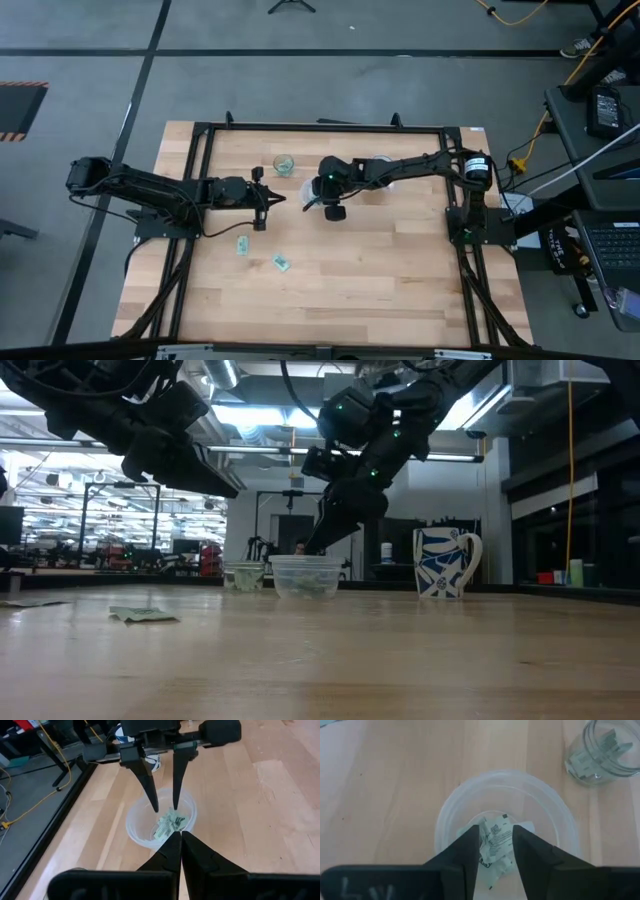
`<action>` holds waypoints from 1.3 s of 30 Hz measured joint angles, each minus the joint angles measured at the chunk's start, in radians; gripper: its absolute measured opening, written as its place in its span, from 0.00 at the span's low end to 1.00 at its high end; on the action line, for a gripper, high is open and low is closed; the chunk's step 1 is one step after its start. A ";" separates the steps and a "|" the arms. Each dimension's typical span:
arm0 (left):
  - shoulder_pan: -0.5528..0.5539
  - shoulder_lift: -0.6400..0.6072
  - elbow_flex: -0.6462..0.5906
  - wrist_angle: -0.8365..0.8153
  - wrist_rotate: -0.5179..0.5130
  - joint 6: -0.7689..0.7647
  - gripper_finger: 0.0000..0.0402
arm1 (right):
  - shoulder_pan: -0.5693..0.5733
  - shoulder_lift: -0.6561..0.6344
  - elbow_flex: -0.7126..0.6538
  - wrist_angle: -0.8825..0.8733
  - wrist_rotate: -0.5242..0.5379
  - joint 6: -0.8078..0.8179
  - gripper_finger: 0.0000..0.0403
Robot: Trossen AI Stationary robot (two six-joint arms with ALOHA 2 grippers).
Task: Pick and place Stevia / Truvia into bins
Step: Put the stevia packet into the glass container
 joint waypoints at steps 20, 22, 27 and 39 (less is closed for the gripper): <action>0.000 0.000 -0.001 -0.054 -0.003 -0.082 0.02 | 0.115 -0.089 0.284 -0.526 0.084 0.039 0.01; 0.000 0.000 -0.001 -0.059 0.003 -0.108 0.02 | 0.134 -0.103 0.281 -0.536 0.156 0.068 0.02; -0.026 0.001 -0.001 -0.125 0.004 -0.136 0.01 | 0.173 -0.133 0.164 -0.429 0.192 0.106 0.01; -0.175 0.000 0.003 -0.242 -0.065 -0.331 0.01 | 0.188 -0.205 -0.147 -0.139 0.196 0.164 0.01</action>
